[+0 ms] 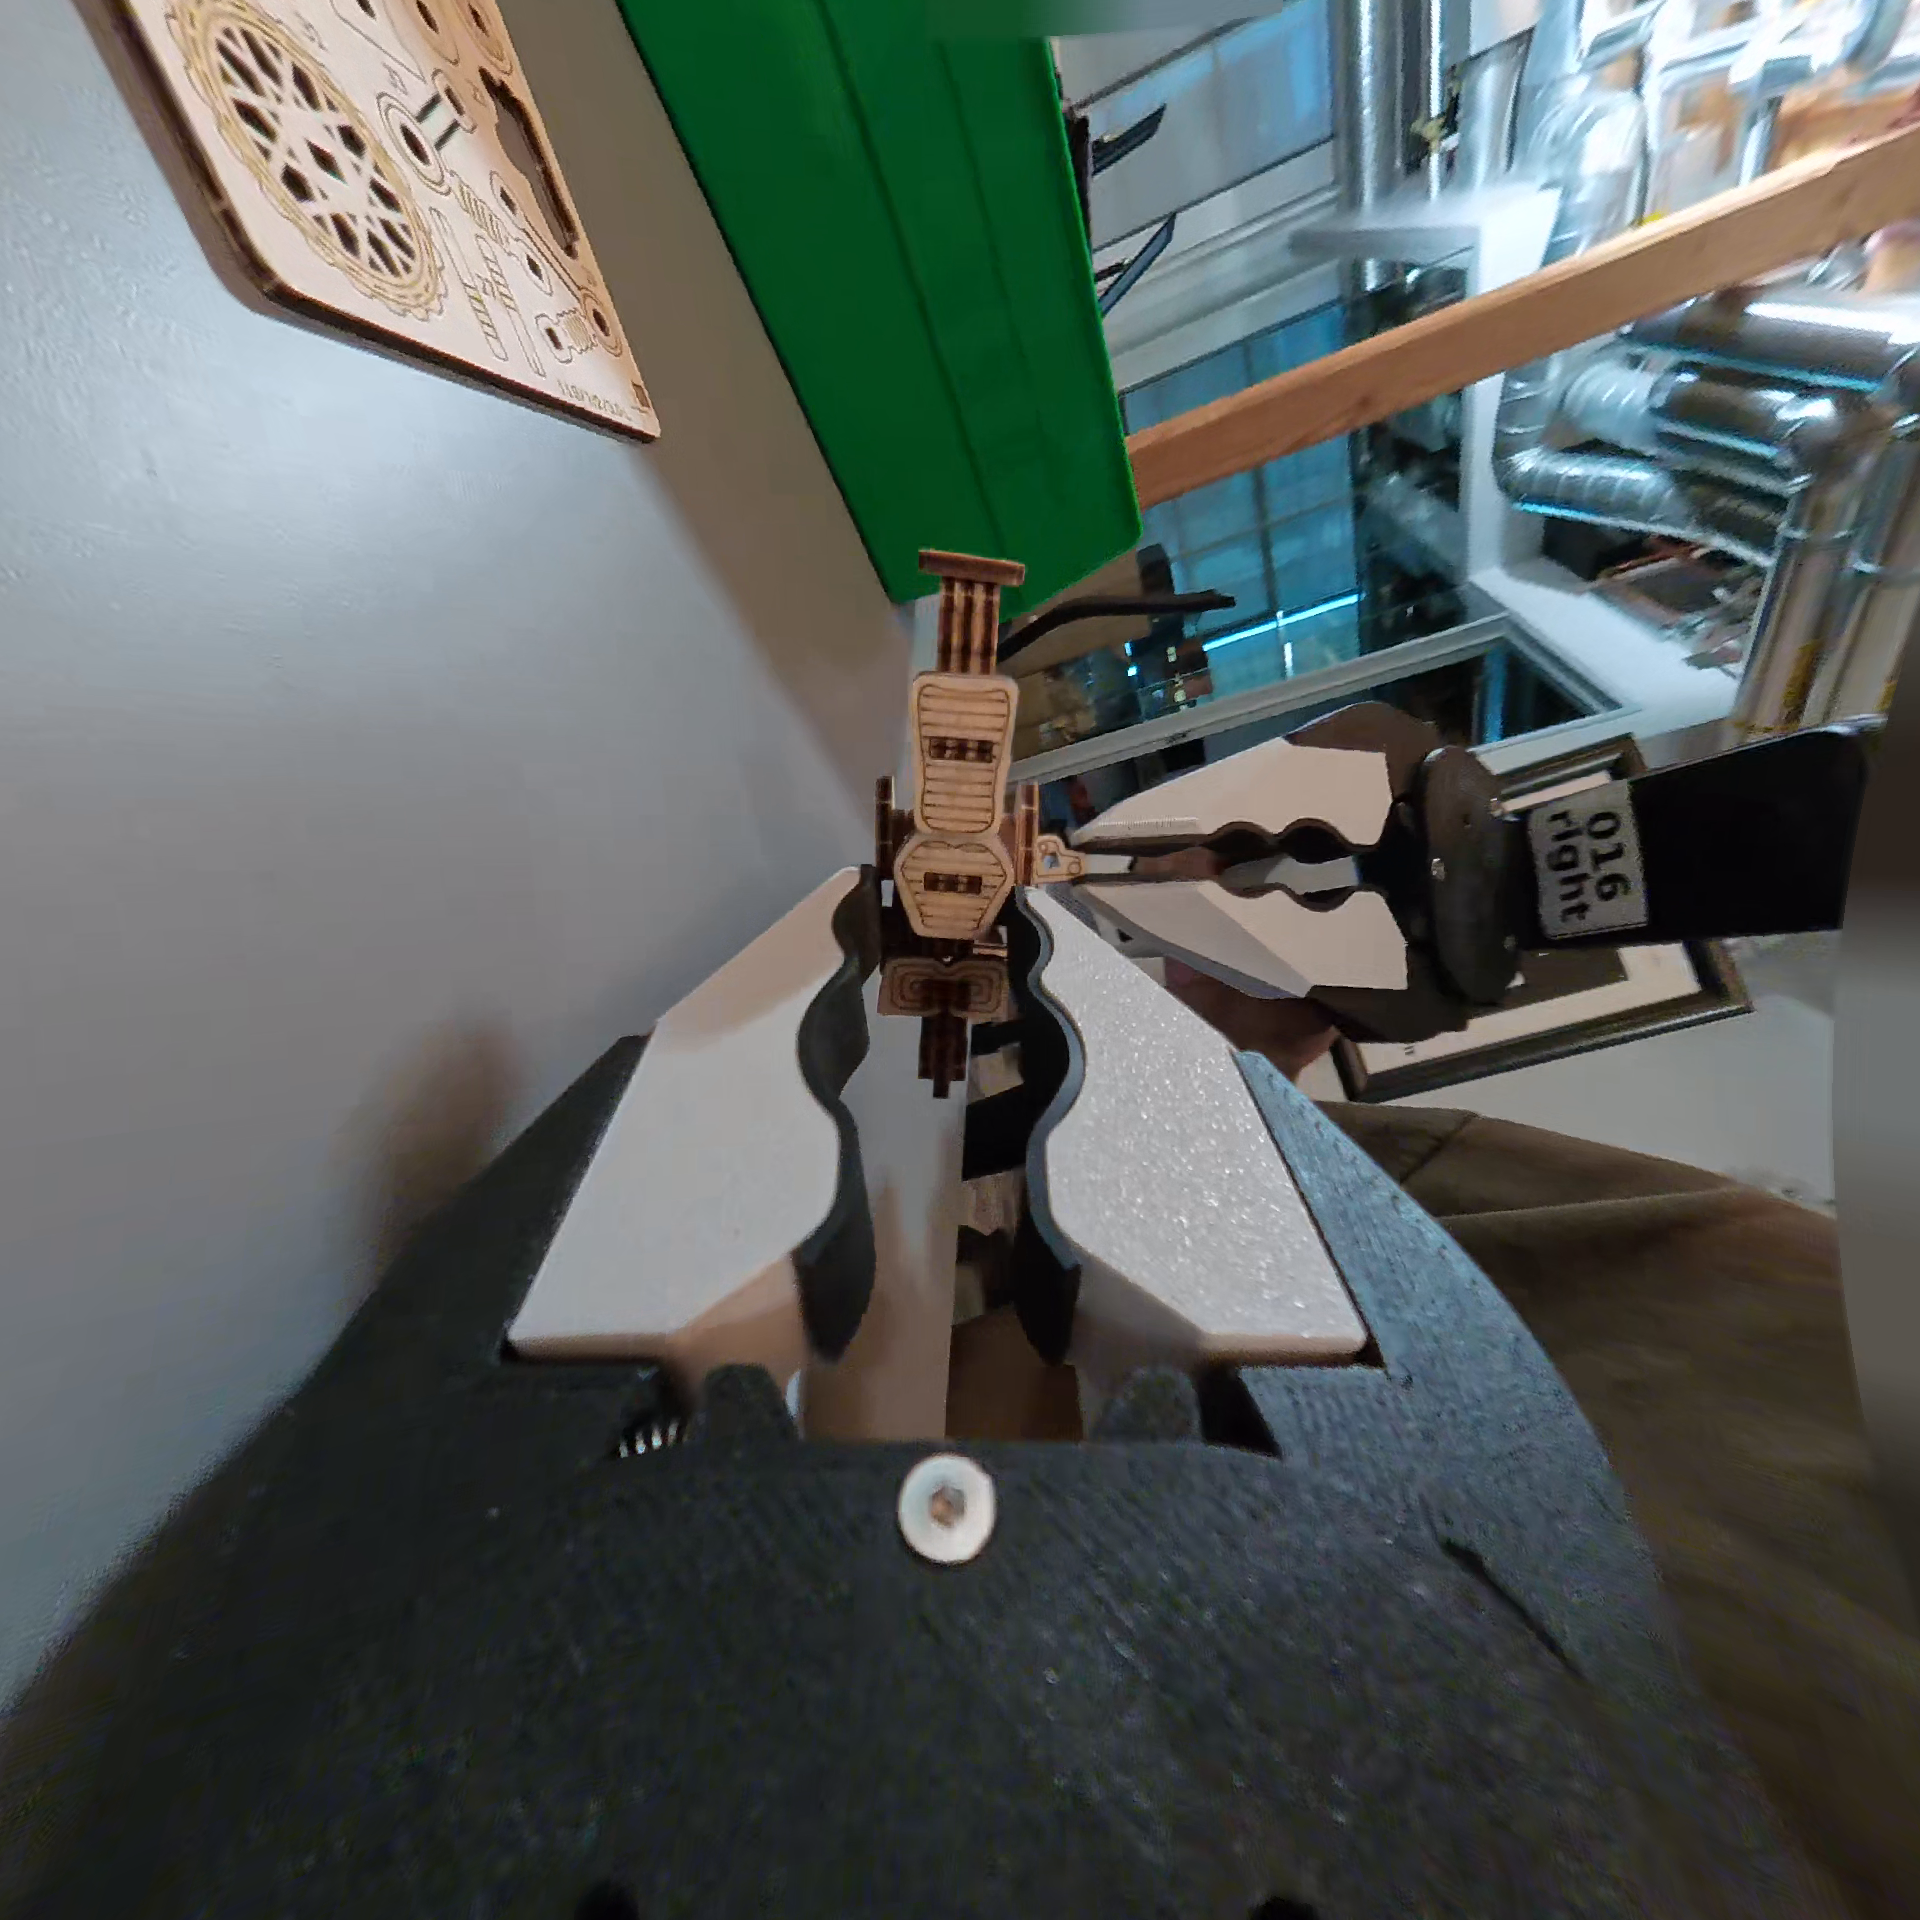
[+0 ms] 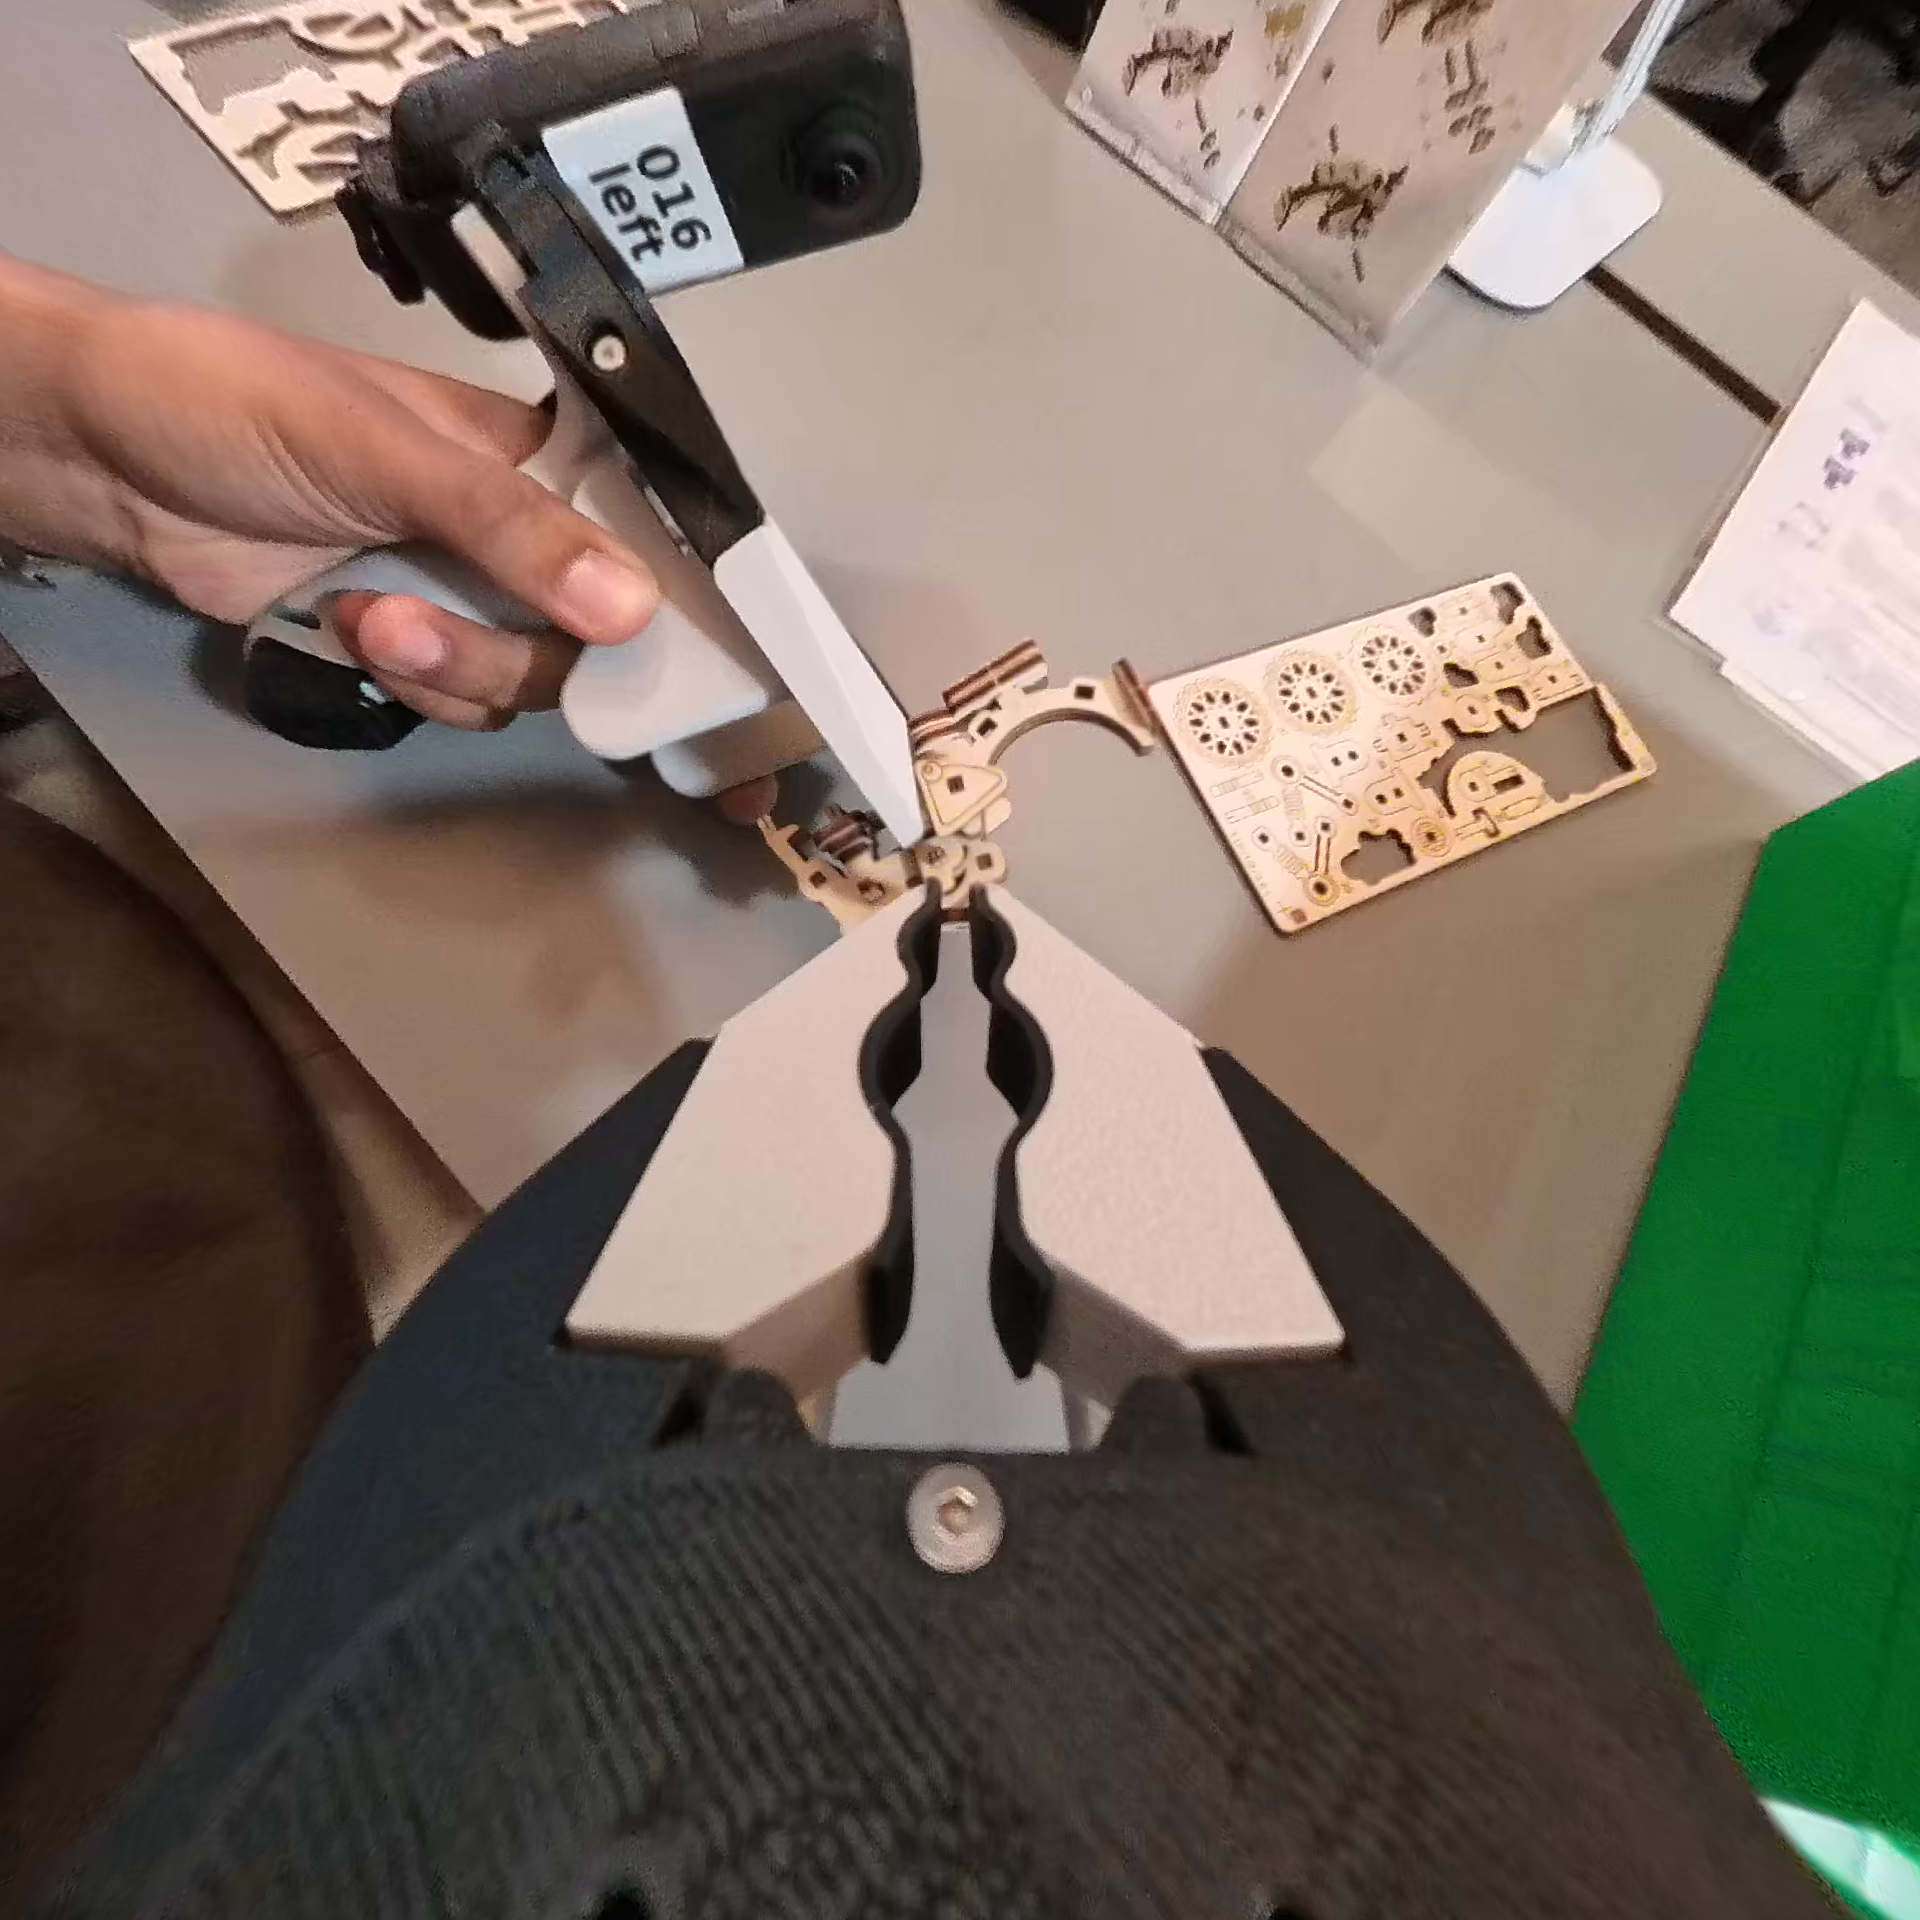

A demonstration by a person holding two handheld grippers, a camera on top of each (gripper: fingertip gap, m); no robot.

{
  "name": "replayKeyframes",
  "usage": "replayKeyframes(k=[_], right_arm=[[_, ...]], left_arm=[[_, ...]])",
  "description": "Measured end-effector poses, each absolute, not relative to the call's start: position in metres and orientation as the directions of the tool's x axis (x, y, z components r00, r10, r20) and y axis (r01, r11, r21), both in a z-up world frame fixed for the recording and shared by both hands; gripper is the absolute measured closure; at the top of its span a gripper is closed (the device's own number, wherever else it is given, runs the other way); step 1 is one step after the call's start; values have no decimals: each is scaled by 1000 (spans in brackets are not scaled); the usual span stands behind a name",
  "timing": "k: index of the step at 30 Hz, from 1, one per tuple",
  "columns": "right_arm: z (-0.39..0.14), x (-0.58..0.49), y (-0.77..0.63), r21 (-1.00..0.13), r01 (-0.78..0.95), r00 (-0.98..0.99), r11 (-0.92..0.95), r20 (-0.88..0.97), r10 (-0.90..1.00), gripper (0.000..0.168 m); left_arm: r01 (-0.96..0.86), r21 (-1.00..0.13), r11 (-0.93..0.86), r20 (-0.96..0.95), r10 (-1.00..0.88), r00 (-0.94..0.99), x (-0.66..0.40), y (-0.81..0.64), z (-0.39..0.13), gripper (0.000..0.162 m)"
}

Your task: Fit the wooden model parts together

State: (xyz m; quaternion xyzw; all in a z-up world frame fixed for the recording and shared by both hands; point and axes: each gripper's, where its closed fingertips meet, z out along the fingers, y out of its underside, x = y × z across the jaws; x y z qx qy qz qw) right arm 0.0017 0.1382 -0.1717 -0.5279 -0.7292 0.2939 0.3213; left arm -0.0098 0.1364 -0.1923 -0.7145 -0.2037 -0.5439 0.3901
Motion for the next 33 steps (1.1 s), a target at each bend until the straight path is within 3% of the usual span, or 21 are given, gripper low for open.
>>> replayKeyframes(k=[4, 10, 16, 27, 33], right_arm=[[-172, 5, 136, -809, 526, -293, 262, 117, 949, 165], [-213, 25, 146, -701, 690, -307, 180, -58, 950, 164], [-231, 31, 150, -644, 748, -300, 163, -108, 948, 164], [-238, 44, 156, -594, 780, -318, 199, -102, 943, 158], [-239, 44, 158, -596, 774, -322, 213, -81, 943, 164]], left_arm=[[745, -288, -601, 956, -136, 260, -15, 136, -188, 140], [768, -256, -588, 967, -137, 217, -20, 135, -186, 140], [762, -253, -596, 967, -138, 213, -18, 134, -186, 140], [758, -250, -603, 968, -138, 210, -17, 134, -186, 140], [757, -250, -603, 968, -139, 209, -17, 134, -186, 140]])
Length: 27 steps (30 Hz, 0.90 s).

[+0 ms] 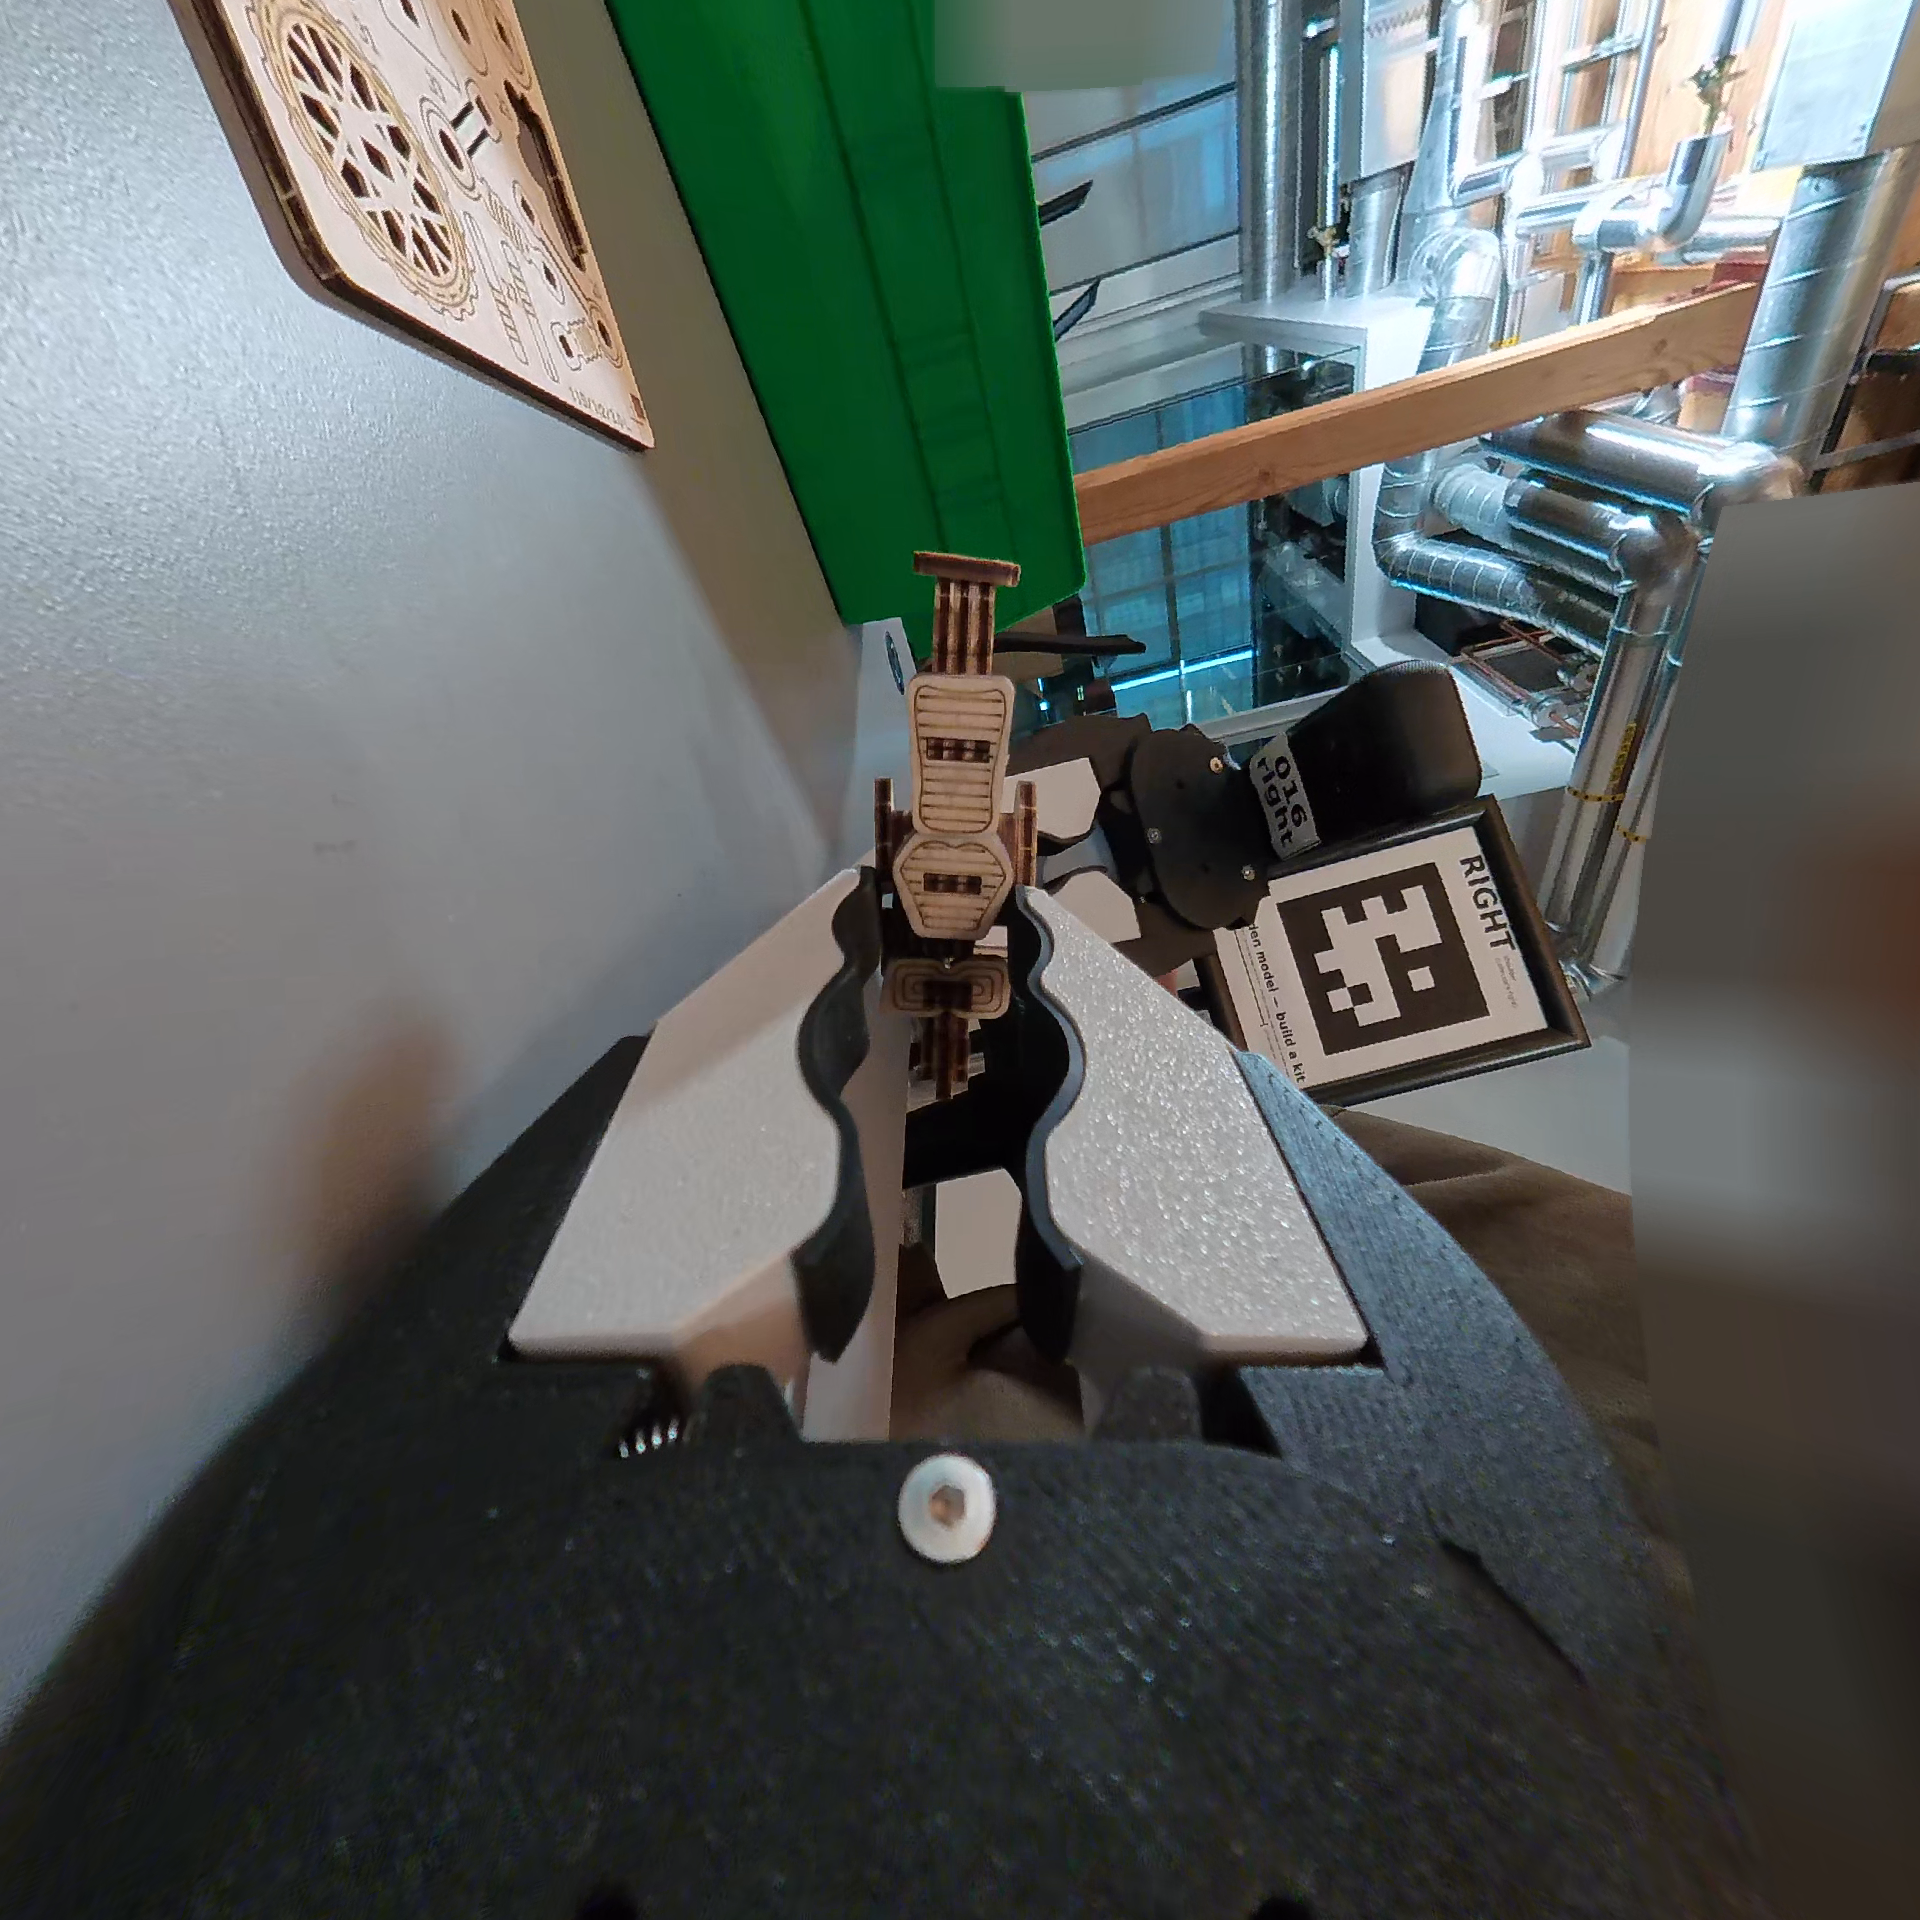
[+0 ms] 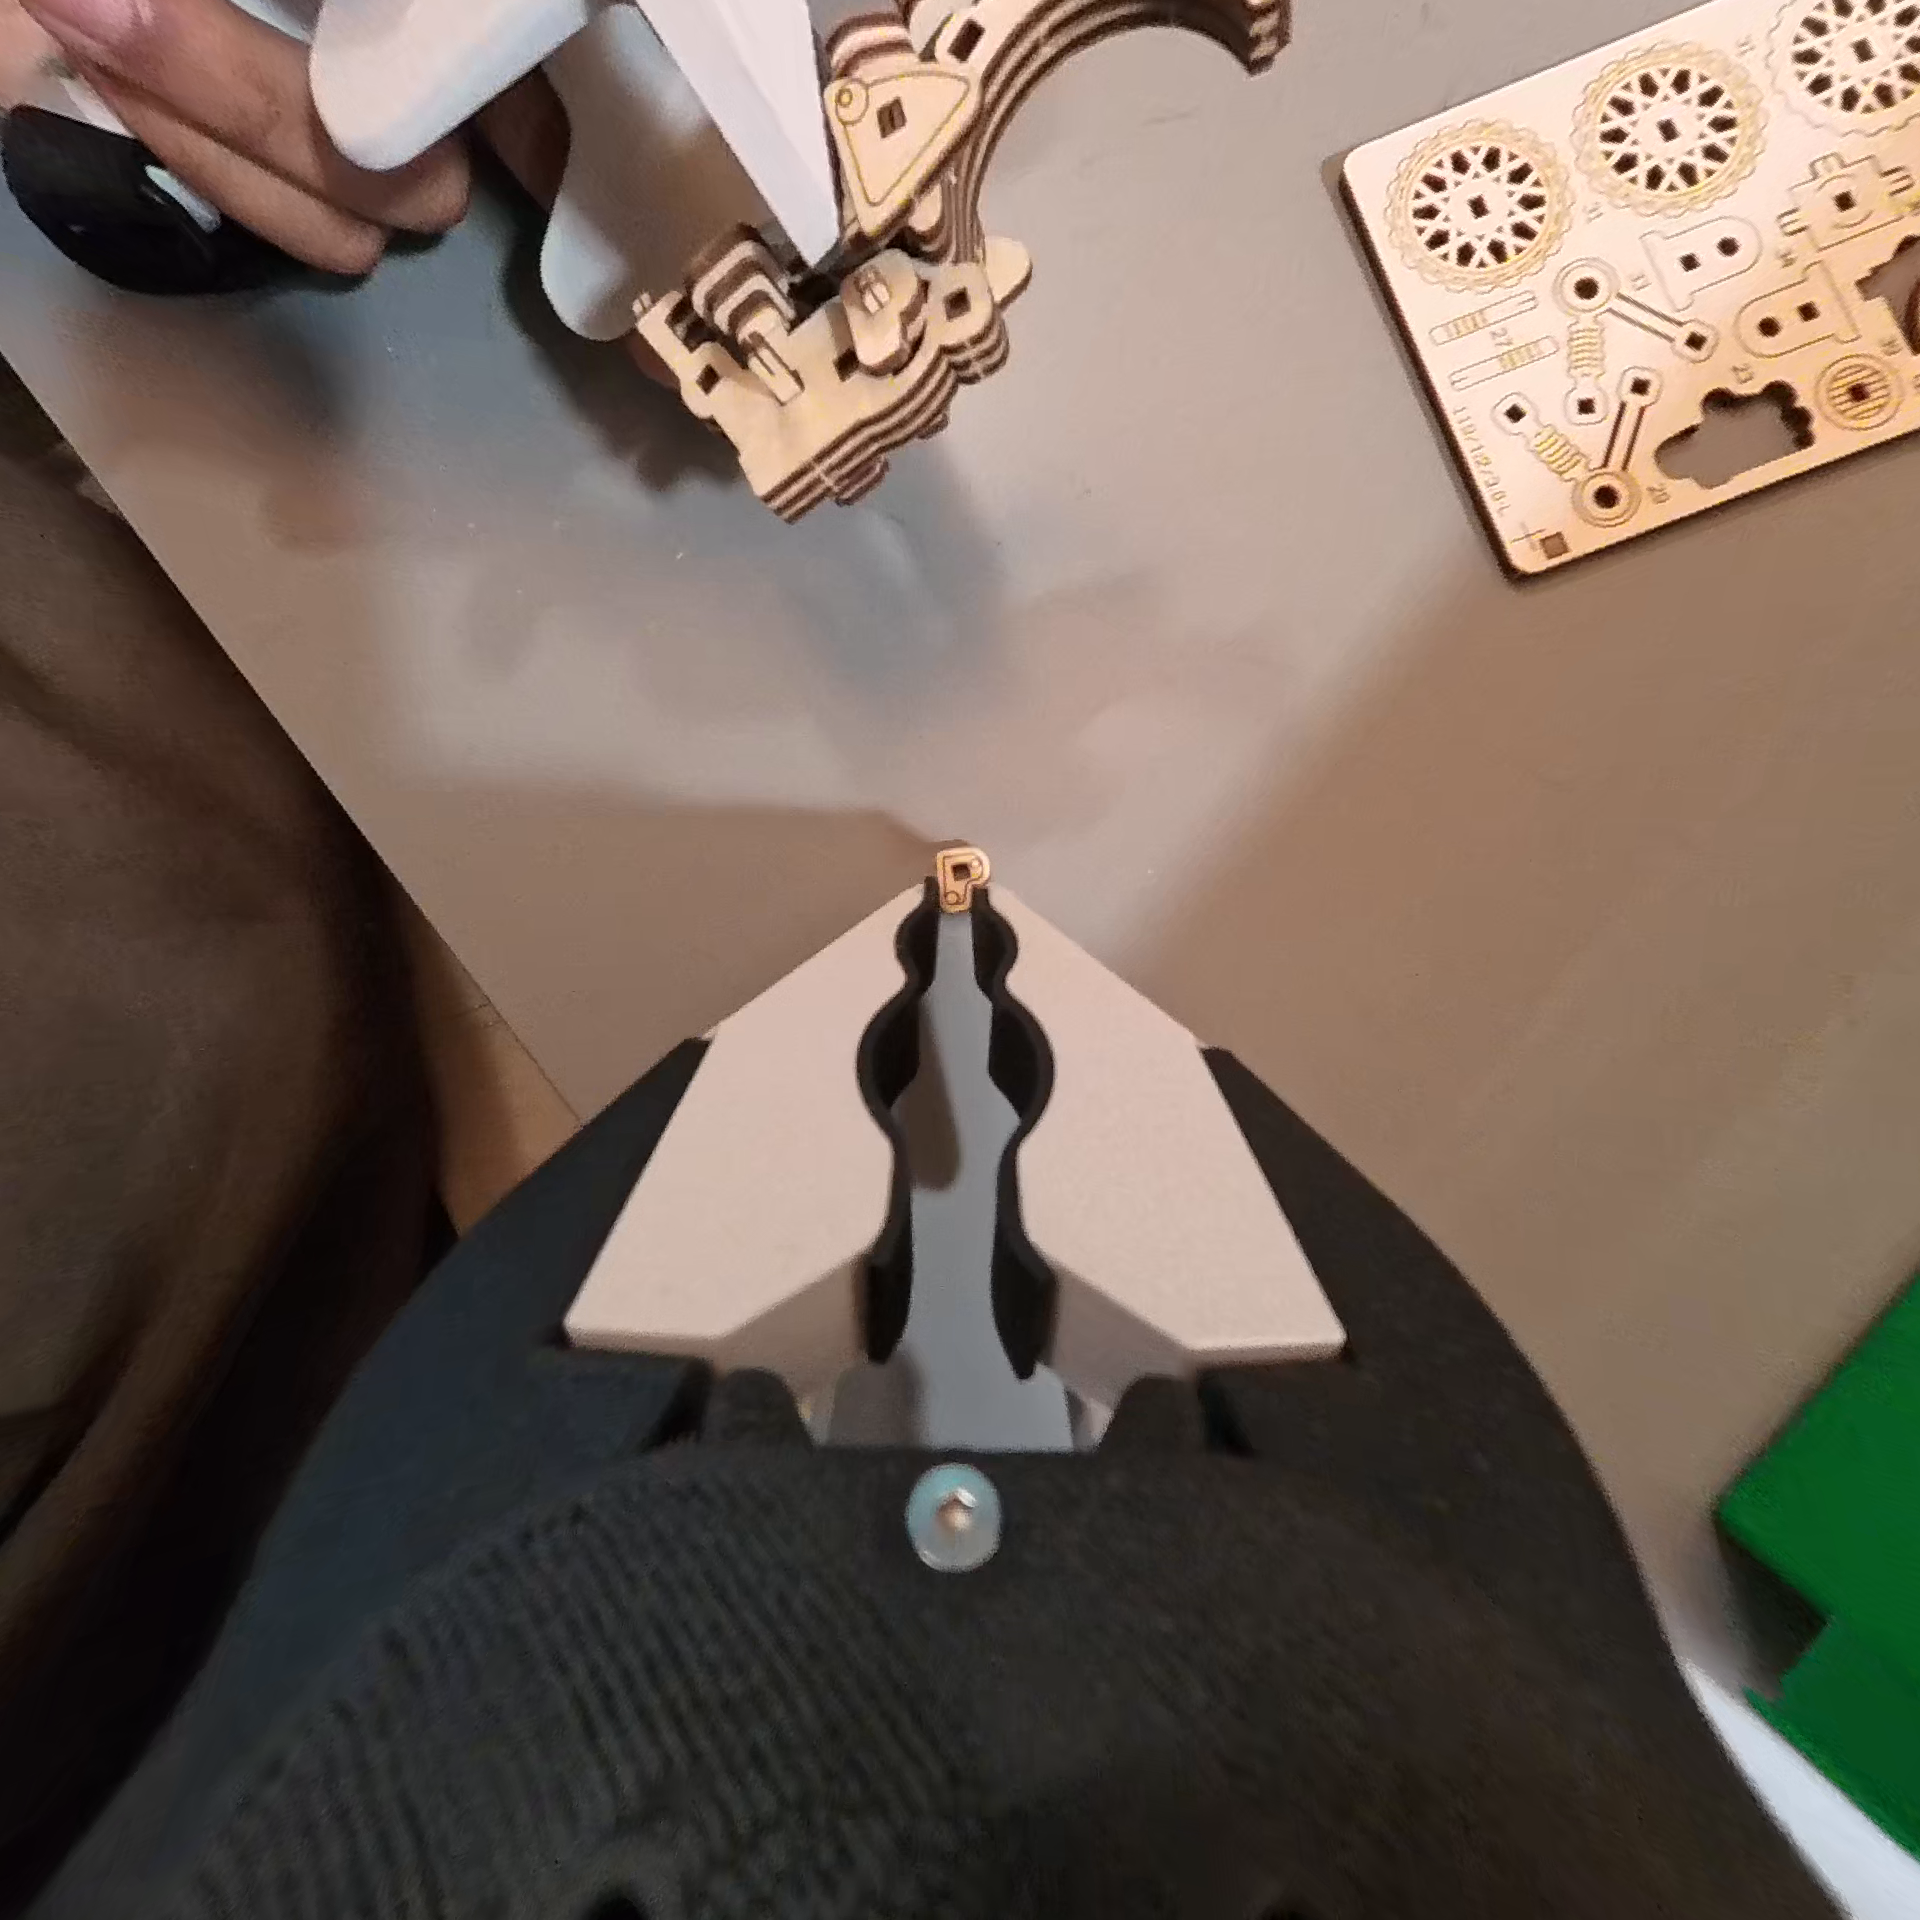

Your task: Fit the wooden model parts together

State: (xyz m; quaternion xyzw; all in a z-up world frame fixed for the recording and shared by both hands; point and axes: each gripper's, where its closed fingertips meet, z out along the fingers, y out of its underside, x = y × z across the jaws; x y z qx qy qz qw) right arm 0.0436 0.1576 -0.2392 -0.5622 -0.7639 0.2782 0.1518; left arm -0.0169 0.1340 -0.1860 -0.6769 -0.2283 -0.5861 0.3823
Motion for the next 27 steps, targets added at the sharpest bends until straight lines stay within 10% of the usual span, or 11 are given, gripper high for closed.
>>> replayKeyframes(k=[9, 27], right_arm=[[-180, 13, 134, -769, 590, -341, 246, 39, 939, 164], [-191, 13, 141, -578, 760, -299, 298, 97, 949, 165]], left_arm=[[728, -252, -637, 967, -133, 218, -10, 132, -189, 140], [625, -401, -669, 896, -146, 419, 6, 132, -201, 140]])
